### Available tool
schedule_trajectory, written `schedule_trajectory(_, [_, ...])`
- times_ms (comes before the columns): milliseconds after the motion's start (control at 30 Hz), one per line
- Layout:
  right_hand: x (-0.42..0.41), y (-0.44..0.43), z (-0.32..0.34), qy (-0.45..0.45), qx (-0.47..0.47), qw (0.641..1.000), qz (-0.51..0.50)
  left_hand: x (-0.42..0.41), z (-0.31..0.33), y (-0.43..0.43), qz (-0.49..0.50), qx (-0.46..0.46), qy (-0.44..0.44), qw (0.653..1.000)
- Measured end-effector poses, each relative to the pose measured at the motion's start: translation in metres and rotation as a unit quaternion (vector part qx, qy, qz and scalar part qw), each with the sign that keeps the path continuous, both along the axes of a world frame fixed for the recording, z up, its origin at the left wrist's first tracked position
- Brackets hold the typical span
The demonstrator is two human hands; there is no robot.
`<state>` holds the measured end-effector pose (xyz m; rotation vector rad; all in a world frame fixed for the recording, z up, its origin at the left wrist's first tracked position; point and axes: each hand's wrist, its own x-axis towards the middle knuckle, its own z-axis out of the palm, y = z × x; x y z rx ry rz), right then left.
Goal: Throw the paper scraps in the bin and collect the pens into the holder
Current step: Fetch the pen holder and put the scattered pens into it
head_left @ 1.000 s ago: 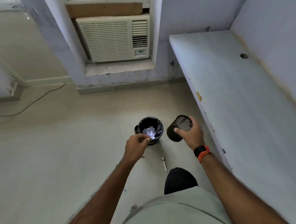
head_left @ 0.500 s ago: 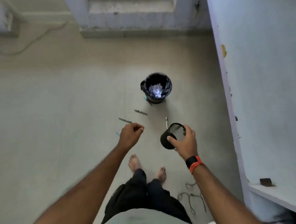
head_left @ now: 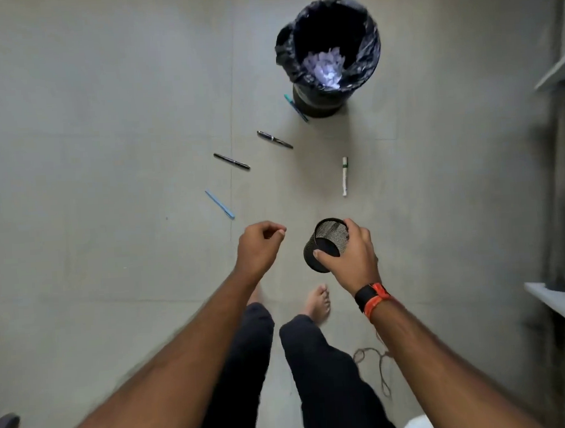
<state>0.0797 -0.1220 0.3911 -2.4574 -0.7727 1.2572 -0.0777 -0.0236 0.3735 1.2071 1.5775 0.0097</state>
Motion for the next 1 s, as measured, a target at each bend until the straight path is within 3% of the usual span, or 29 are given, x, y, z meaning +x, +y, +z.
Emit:
schedule_trajectory(200, [-0.007,0.046,-0.150,-0.016,0.020,0.999,0.024,0.008,-0.146,0.031,0.020,0.012,0.002,1.000])
schedule_trajectory(400, [-0.002,0.098,-0.257,-0.065,0.069,0.995,0.017,0.029,-0.241,0.080,0.171,0.082,0.006,0.982])
schedule_trajectory(533, [0.006,0.127,-0.313,-0.119,0.131,0.984,0.031,0.047,-0.305,0.110,0.202,0.115,0.025,0.972])
schedule_trajectory(700, [0.012,0.143,-0.365,-0.176,0.188,0.966,0.020,0.067,-0.370,0.145,0.198,0.161,0.036,0.966])
schedule_trajectory(1000, [0.028,0.144,-0.384,-0.203,0.222,0.952,0.048,0.057,-0.393,0.149,0.137,0.193,0.032,0.971])
